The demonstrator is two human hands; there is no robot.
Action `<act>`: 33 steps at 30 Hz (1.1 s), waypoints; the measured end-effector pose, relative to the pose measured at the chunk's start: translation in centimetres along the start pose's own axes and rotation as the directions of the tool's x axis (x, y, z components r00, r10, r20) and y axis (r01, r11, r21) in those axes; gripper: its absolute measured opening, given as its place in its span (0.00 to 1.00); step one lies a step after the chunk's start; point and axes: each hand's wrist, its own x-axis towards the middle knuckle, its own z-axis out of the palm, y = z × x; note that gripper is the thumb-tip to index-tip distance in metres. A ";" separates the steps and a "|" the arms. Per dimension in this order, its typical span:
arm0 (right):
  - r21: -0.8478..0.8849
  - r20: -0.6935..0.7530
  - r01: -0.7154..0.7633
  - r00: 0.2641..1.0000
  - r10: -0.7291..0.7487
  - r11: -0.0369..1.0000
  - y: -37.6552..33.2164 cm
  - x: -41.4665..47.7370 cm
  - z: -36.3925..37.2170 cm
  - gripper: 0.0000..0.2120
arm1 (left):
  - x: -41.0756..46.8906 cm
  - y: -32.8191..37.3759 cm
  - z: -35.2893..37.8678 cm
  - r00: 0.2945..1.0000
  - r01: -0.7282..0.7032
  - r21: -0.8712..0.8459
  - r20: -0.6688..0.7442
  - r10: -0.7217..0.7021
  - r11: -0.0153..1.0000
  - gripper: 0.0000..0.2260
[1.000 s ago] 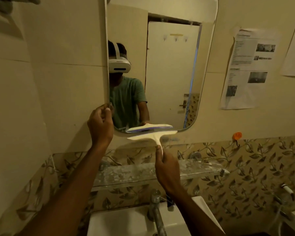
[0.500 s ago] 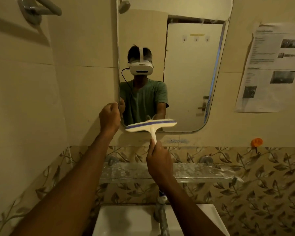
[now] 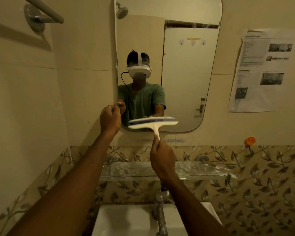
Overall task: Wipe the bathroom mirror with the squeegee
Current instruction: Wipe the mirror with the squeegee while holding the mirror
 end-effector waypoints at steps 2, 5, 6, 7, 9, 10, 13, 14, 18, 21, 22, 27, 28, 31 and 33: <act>0.024 -0.029 0.010 1.000 -0.009 1.000 -1.1 2.4 -0.6 0.21 | 0.2 0.1 0.1 1.000 0.006 -0.014 -0.003 -0.006 1.000 0.14; 0.014 -0.018 0.032 0.999 -0.032 0.999 -1.4 4.3 -0.5 0.22 | 0.4 0.0 0.2 0.999 0.035 -0.035 0.005 -0.035 0.999 0.15; 0.012 -0.004 0.026 1.000 -0.026 1.000 -1.2 4.2 -0.4 0.22 | 0.4 -0.1 0.3 0.999 0.048 -0.041 0.013 -0.048 0.998 0.15; 0.013 0.010 0.016 1.000 -0.016 1.000 -0.9 3.8 -0.1 0.22 | 0.5 -0.2 0.3 0.998 0.060 -0.048 0.022 -0.059 0.997 0.16; 0.020 0.018 -0.008 1.000 0.008 1.000 -0.2 2.7 0.5 0.22 | 0.5 -0.1 0.4 0.997 0.068 -0.055 0.030 -0.066 0.996 0.17; 0.025 0.016 -0.020 1.000 0.019 0.999 0.1 2.2 0.8 0.22 | 0.5 -0.2 0.4 0.997 0.069 -0.061 0.032 -0.067 0.996 0.17; -0.021 0.015 -0.051 0.999 0.051 0.998 1.1 0.5 1.5 0.22 | 0.6 -0.5 0.4 0.997 0.069 -0.069 0.039 -0.066 0.995 0.17; -0.028 0.017 -0.055 0.998 0.055 0.998 1.6 -0.2 1.7 0.22 | 0.6 -0.5 0.4 0.997 0.065 -0.062 0.043 -0.063 0.996 0.16; -0.023 0.046 -0.075 0.996 0.076 0.997 3.0 -1.8 1.6 0.21 | 0.0 -0.2 0.3 0.999 0.021 -0.048 0.035 -0.019 0.999 0.13; -0.035 0.022 -0.071 0.997 0.072 0.997 3.4 -1.7 0.6 0.20 | -1.2 -0.4 0.9 0.999 -0.036 -0.026 -0.003 0.036 0.999 0.14; -0.032 0.004 -0.071 0.997 0.072 0.997 3.6 -1.5 0.2 0.21 | -1.8 -0.6 1.3 0.997 -0.065 0.003 -0.029 0.065 0.998 0.15; -0.011 -0.049 -0.087 0.995 0.087 0.996 5.2 -0.5 -2.3 0.23 | -5.5 -0.8 4.0 0.969 -0.212 0.170 -0.089 0.229 0.962 0.14; -0.009 -0.050 -0.096 0.994 0.096 0.995 5.6 -0.3 -3.0 0.23 | -6.3 -0.8 4.7 0.963 -0.249 0.177 -0.061 0.263 0.952 0.13; 0.012 -0.048 -0.128 0.991 0.129 0.992 7.2 -0.2 -5.3 0.22 | -8.7 -0.2 7.2 0.944 -0.326 0.187 0.023 0.328 0.927 0.13; -0.005 -0.061 -0.124 0.990 0.123 0.992 8.5 -0.4 -7.3 0.21 | -10.6 0.5 8.9 0.917 -0.399 0.193 0.077 0.391 0.897 0.14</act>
